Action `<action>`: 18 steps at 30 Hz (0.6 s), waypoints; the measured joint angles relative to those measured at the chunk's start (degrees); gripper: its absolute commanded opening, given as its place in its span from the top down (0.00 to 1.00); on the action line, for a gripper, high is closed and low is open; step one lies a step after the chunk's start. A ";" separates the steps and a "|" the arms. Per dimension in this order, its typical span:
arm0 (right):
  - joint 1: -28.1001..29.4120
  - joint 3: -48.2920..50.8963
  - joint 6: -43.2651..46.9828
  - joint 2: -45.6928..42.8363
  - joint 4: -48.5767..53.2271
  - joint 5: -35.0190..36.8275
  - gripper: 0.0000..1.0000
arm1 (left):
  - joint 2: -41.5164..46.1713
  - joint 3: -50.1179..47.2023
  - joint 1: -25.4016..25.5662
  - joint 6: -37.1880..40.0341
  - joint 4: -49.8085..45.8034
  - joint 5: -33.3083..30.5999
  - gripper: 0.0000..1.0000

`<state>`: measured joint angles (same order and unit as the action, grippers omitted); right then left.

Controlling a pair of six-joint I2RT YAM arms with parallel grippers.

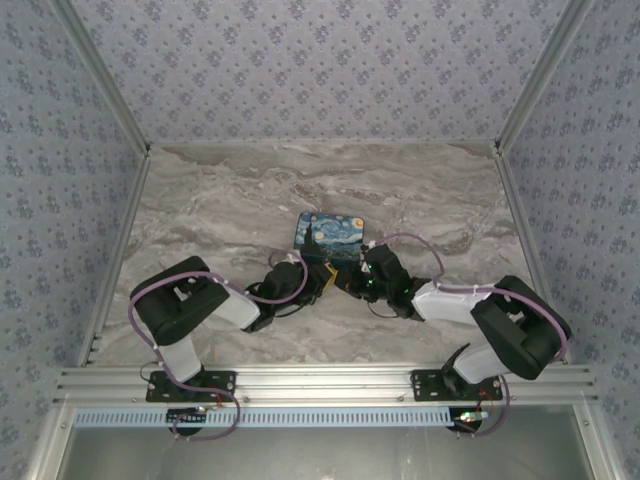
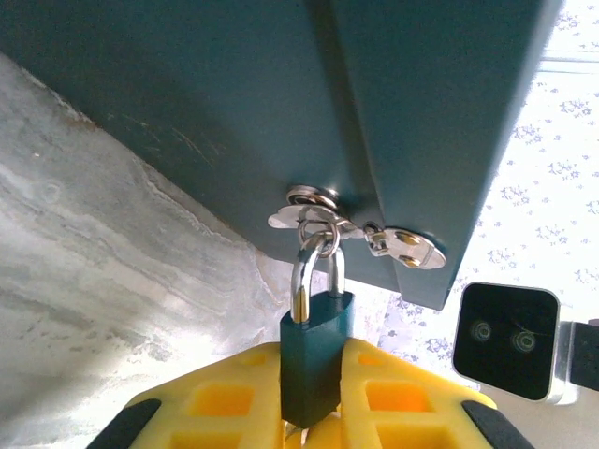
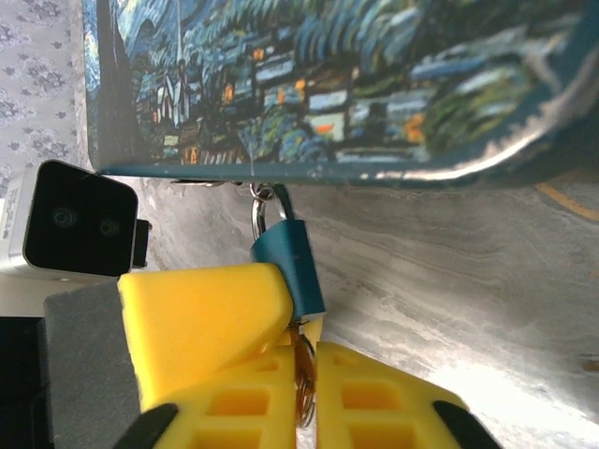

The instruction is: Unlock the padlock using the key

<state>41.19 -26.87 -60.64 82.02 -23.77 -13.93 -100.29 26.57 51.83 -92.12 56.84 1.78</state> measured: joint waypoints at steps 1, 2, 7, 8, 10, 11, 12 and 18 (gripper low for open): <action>-0.13 0.26 0.31 -0.37 0.09 0.07 0.69 | 0.00 0.00 0.04 0.07 -0.04 -0.07 0.92; -0.24 0.52 0.55 -0.98 0.33 0.24 0.66 | 0.00 0.00 0.04 0.07 -0.24 -0.20 0.93; -1.29 1.95 3.32 -5.42 1.88 1.55 0.53 | 0.42 0.00 0.04 0.31 -1.20 -0.57 0.93; -1.64 2.29 4.26 -6.40 2.40 1.81 0.51 | 0.57 0.00 0.04 0.46 -1.46 -0.63 0.93; -2.45 2.97 6.78 -8.66 3.85 2.36 0.48 | 0.90 0.00 0.04 0.57 -1.97 -0.85 0.93; -2.73 3.15 8.52 -9.90 4.96 2.82 0.46 | 1.09 0.02 0.04 0.57 -2.23 -0.98 0.93; -2.95 3.23 10.67 -11.30 6.36 3.45 0.45 | 1.29 0.00 0.04 0.59 -2.60 -1.05 0.93; 1.57 3.13 28.39 -19.71 15.10 13.14 0.39 | 2.47 0.11 0.04 0.76 -4.44 -1.20 0.93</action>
<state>42.76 -23.75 -32.25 62.30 -8.67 -0.80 -97.82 26.68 51.88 -91.35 52.40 0.58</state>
